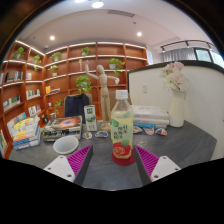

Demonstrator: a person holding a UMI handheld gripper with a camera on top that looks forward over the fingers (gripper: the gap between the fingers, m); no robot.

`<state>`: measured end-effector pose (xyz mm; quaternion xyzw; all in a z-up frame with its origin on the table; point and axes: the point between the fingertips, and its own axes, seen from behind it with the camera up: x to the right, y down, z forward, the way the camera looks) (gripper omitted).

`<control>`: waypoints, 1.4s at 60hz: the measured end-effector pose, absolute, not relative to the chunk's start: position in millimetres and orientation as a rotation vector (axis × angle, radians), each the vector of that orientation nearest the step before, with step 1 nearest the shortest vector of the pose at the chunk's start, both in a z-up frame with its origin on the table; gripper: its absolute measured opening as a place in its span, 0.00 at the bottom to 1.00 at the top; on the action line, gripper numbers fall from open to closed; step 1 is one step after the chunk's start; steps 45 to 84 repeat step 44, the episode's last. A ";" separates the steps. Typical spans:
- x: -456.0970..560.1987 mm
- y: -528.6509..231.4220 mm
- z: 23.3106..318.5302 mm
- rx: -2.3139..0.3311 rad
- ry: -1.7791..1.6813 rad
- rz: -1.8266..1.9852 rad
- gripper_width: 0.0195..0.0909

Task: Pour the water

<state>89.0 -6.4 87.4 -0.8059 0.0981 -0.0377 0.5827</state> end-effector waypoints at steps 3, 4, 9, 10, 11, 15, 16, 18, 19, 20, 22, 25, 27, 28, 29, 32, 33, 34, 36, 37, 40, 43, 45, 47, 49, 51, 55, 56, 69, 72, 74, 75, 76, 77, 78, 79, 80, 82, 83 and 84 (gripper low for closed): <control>82.9 -28.5 91.1 -1.886 0.236 -0.089 0.87; 81.8 -35.7 93.2 -1.885 0.238 -0.094 0.87; 76.4 -70.7 101.5 -1.888 0.235 -0.116 0.87; 75.5 -77.5 102.9 -1.891 0.235 -0.123 0.87; 75.5 -83.0 104.0 -1.894 0.234 -0.129 0.87; 70.0 -104.8 109.6 -1.901 0.215 -0.145 0.87; 68.5 -109.7 110.8 -1.902 0.210 -0.144 0.87; 66.5 -117.7 113.7 -1.900 0.207 -0.140 0.87; 65.9 -121.9 115.6 -1.896 0.209 -0.140 0.87; 65.3 -126.1 117.7 -1.892 0.213 -0.138 0.87; 63.6 -133.8 121.2 -1.886 0.219 -0.133 0.87; 62.3 -143.8 124.0 -1.892 0.205 -0.144 0.86; 61.3 -150.3 125.1 -1.899 0.198 -0.152 0.86; 61.1 -153.1 126.4 -1.900 0.199 -0.155 0.86; 61.0 -155.4 127.8 -1.898 0.199 -0.157 0.86; 57.7 -161.3 129.9 -1.895 0.195 -0.158 0.86; 56.0 -163.7 130.0 -1.898 0.192 -0.155 0.86; 54.1 -165.8 130.3 -1.901 0.189 -0.151 0.86; 51.3 -168.5 132.5 -1.895 0.177 -0.147 0.86; 49.7 -169.1 133.8 -1.889 0.168 -0.145 0.86; 44.0 -171.2 134.7 -1.887 0.148 -0.137 0.86; 38.0 -170.1 134.7 -1.883 0.138 -0.125 0.86; 36.4 -170.4 134.8 -1.883 0.135 -0.122 0.86; 36.4 -170.4 134.8 -1.883 0.135 -0.122 0.86; 36.4 -170.4 134.8 -1.883 0.135 -0.122 0.86; 36.4 -170.4 134.8 -1.883 0.135 -0.122 0.86; 36.4 -170.4 134.8 -1.883 0.135 -0.122 0.86; 36.4 -170.4 134.8 -1.883 0.135 -0.122 0.86; 36.4 -170.4 134.8 -1.883 0.135 -0.122 0.86; 36.4 -170.4 134.8 -1.883 0.135 -0.122 0.86; 36.4 -170.4 134.8 -1.883 0.135 -0.122 0.86; 36.4 -170.4 134.8 -1.883 0.135 -0.122 0.86; 36.4 -170.4 134.8 -1.883 0.135 -0.122 0.86; 36.4 -170.4 134.8 -1.883 0.135 -0.122 0.86; 36.4 -170.4 134.8 -1.883 0.135 -0.122 0.86; 36.4 -170.4 134.8 -1.883 0.135 -0.122 0.86; 36.4 -170.4 134.8 -1.883 0.135 -0.122 0.86; 36.4 -170.4 134.8 -1.883 0.135 -0.122 0.86; 36.4 -170.4 134.8 -1.883 0.135 -0.122 0.86; 36.4 -170.4 134.8 -1.883 0.135 -0.122 0.86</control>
